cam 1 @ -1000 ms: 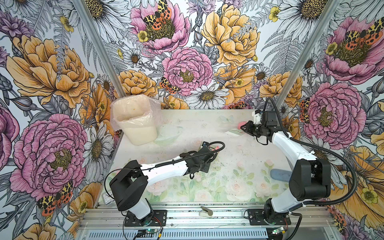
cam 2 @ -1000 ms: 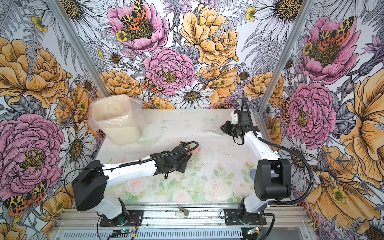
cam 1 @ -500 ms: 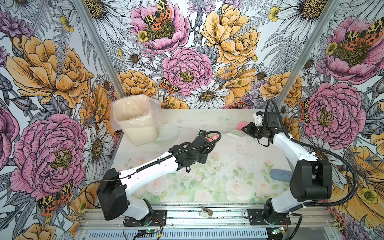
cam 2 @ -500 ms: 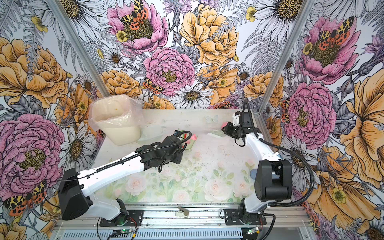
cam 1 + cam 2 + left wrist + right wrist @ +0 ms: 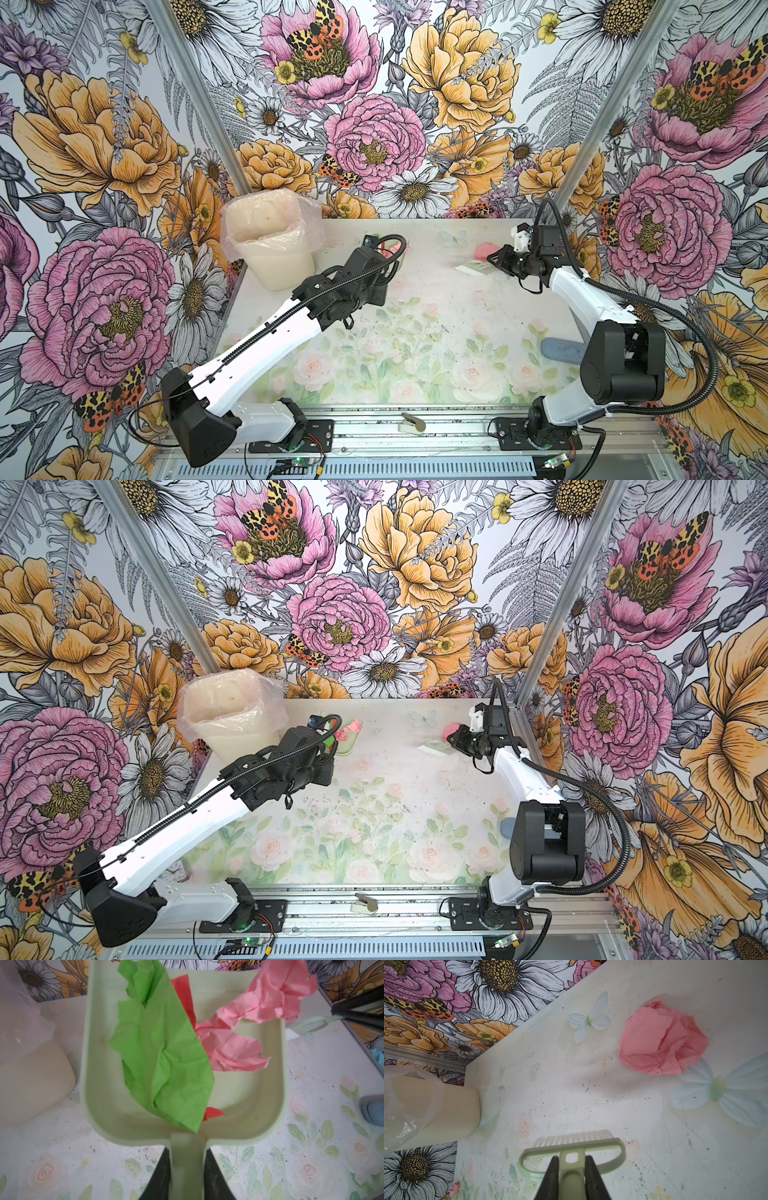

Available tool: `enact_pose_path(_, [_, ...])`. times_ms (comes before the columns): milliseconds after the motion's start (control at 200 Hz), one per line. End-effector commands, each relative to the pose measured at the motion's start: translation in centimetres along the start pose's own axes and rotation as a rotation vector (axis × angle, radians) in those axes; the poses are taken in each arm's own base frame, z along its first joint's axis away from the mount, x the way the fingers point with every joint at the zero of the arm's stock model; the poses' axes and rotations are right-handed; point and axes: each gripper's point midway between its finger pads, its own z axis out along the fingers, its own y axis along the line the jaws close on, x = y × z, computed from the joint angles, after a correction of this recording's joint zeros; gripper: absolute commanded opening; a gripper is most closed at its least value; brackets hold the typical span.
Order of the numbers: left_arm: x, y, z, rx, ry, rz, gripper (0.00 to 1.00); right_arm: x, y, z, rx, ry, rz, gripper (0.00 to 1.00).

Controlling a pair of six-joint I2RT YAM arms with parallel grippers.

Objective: Sweep away the paper scraps from the table
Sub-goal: 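Carry the loaded dustpan to the white bin with the left gripper while the brush withdraws, then tilt the dustpan over the white bin with the left gripper to dump scraps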

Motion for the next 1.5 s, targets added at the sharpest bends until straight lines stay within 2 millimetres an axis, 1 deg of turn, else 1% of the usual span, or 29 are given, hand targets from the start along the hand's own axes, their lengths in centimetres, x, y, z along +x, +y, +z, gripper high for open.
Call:
enact_pose_path(0, [-1.8,1.6,-1.9,-0.024,-0.046,0.013,0.00,-0.5,1.1,-1.2,-0.031,-0.029,-0.009,0.00])
enact_pose_path(160, [-3.2,3.4,-3.3,-0.057,-0.063,0.007,0.00,-0.4,1.0,-1.1,-0.030,-0.027,-0.006,0.00])
enact_pose_path(400, [-5.2,5.5,-5.0,-0.088,-0.100,-0.010,0.00,-0.3,0.8,-0.8,-0.028,-0.017,0.001,0.00])
enact_pose_path(600, [-6.9,8.2,-6.2,-0.101,-0.128,-0.068,0.00,-0.2,0.7,-0.5,-0.028,-0.009,0.007,0.00])
enact_pose_path(681, [-7.5,9.7,-6.6,-0.112,-0.142,-0.105,0.00,-0.3,0.7,-0.4,-0.029,-0.007,0.007,0.00])
enact_pose_path(706, [-7.6,9.6,-6.7,-0.091,-0.140,-0.111,0.00,-0.2,0.7,-0.3,-0.030,-0.004,0.008,0.00])
enact_pose_path(756, [-7.8,10.5,-6.8,-0.099,-0.143,-0.130,0.00,-0.3,0.7,-0.2,-0.031,-0.005,0.008,0.00])
enact_pose_path(1081, [-8.3,16.4,-6.4,-0.101,-0.135,-0.302,0.00,-0.3,0.6,0.1,-0.034,0.006,0.004,0.00])
enact_pose_path(1286, [-9.4,18.4,-5.0,-0.039,-0.116,-0.380,0.00,-0.5,0.8,0.3,-0.046,0.010,0.011,0.00])
enact_pose_path(1491, [-9.5,21.0,-2.9,-0.021,-0.080,-0.484,0.00,-0.4,1.0,0.2,-0.053,0.011,0.006,0.00])
